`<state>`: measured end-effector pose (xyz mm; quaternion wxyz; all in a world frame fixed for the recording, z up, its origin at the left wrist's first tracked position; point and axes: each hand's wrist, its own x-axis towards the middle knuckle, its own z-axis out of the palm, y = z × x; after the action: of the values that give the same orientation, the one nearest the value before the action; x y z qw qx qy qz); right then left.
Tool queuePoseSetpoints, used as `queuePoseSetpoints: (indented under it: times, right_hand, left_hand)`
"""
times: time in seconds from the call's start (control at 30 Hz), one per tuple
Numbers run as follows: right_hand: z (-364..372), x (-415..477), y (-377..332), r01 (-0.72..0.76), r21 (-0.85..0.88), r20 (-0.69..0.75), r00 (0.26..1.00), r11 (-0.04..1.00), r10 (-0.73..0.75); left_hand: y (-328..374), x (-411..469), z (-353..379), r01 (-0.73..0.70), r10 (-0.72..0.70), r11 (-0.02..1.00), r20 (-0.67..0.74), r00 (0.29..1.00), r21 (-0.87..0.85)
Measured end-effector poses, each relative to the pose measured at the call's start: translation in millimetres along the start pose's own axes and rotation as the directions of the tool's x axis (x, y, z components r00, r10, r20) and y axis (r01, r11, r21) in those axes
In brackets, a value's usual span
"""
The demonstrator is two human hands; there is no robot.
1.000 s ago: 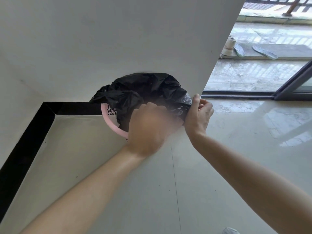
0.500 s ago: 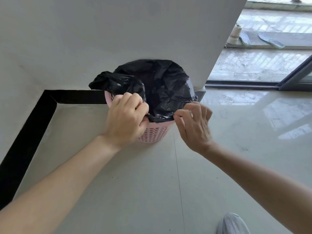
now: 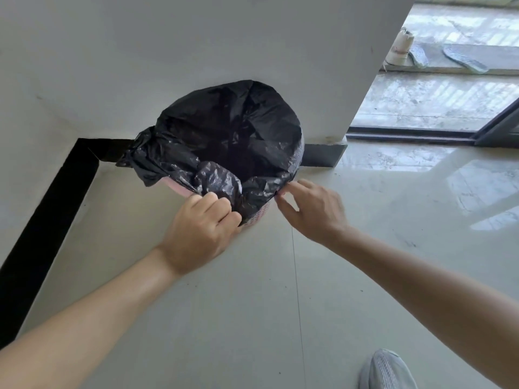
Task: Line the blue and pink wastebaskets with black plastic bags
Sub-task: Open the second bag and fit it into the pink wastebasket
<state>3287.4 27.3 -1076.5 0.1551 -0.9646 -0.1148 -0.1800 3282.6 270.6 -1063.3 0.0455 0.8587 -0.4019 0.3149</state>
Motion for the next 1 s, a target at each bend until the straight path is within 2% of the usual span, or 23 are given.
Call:
queuePoseSetpoints:
  times: [0.07,0.13,0.2,0.27,0.3,0.33,0.4,0.47,0.5,0.53,0.6,0.67,0.7,0.73,0.8,0.83,0.93,0.97,1.0]
  right_hand:
    - [0.1,9.7,-1.1,-0.094,0.026,0.023,0.995,0.995,0.094]
    - [3.6,14.5,-2.3,-0.226,0.131,0.049,0.974,0.965,0.221]
    - [7.2,13.7,-7.9,-0.399,0.311,0.031,0.911,0.863,0.410]
    - [8.1,11.7,-16.5,-0.466,0.483,0.004,0.848,0.741,0.531]
    - [6.7,10.7,-21.6,-0.415,0.521,-0.045,0.859,0.745,0.510]
    - [3.9,9.8,-25.8,-0.310,0.518,-0.127,0.894,0.797,0.431]
    - [0.3,9.5,-32.4,0.022,0.390,-0.301,0.948,0.921,0.105]
    - [-0.3,13.0,-39.1,0.326,0.162,-0.337,0.906,0.931,-0.258]
    - [-0.3,15.4,-42.9,0.409,0.078,-0.301,0.879,0.909,-0.369]
    - [0.5,17.9,-47.1,0.454,0.025,-0.259,0.864,0.891,-0.433]
    - [1.8,21.3,-53.1,0.497,-0.016,-0.209,0.847,0.867,-0.489]
    - [1.5,24.0,-54.9,0.539,-0.039,-0.204,0.820,0.841,-0.535]
    - [1.4,24.9,-55.2,0.573,-0.054,-0.207,0.795,0.818,-0.570]
    - [0.7,25.4,-56.0,0.608,-0.060,-0.207,0.768,0.791,-0.606]
    - [0.6,25.0,-60.1,0.649,-0.042,-0.169,0.745,0.759,-0.646]
    - [1.4,23.7,-62.6,0.655,-0.044,-0.132,0.745,0.754,-0.654]
    - [5.4,16.9,-69.2,0.669,-0.103,-0.013,0.739,0.736,-0.674]
    - [4.8,16.3,-70.4,0.673,-0.117,0.016,0.737,0.731,-0.676]
    - [3.0,16.7,-71.3,0.675,-0.120,0.035,0.735,0.728,-0.677]
  left_hand:
    - [1.7,-9.2,1.3,0.036,-0.037,0.999,0.052,0.998,0.024]
    - [4.0,-18.9,-0.6,0.167,-0.163,0.985,0.093,0.982,-0.036]
    - [8.0,-24.0,-7.0,0.263,-0.256,0.958,0.072,0.964,-0.112]
    - [12.6,-22.9,-13.1,0.207,-0.210,0.972,-0.014,0.978,-0.114]
    - [13.3,-19.5,-16.4,0.168,-0.177,0.979,-0.074,0.981,-0.113]
    - [12.5,-14.5,-18.8,0.147,-0.160,0.983,-0.132,0.978,-0.108]
    - [4.9,-5.8,-21.9,0.179,-0.190,0.981,-0.221,0.957,-0.071]
    - [-8.6,-3.9,-20.5,0.303,-0.307,0.951,-0.250,0.918,-0.052]
    - [-14.0,-5.0,-18.2,0.404,-0.413,0.910,-0.236,0.879,-0.087]
    - [-18.7,-7.2,-16.0,0.521,-0.542,0.840,-0.213,0.813,-0.152]
    - [-26.4,-11.1,-10.4,0.715,-0.789,0.604,-0.138,0.599,-0.352]
    - [-31.1,-11.6,-6.2,0.787,-0.935,0.297,0.003,0.355,-0.542]
    - [-31.5,-12.3,-4.3,0.783,-0.959,0.173,0.080,0.272,-0.598]
    - [-31.4,-13.6,-1.5,0.772,-0.961,0.100,0.139,0.238,-0.628]
    - [-27.9,-16.8,4.0,0.757,-0.942,0.007,0.249,0.224,-0.654]
    - [-26.0,-17.1,7.8,0.742,-0.923,-0.095,0.338,0.185,-0.664]
    - [-27.6,-13.0,13.6,0.609,-0.731,-0.550,0.682,-0.020,-0.572]
    - [-32.3,-13.6,14.2,0.554,-0.661,-0.642,0.748,-0.051,-0.530]
    - [-37.5,-14.5,13.1,0.529,-0.615,-0.689,0.786,-0.066,-0.495]
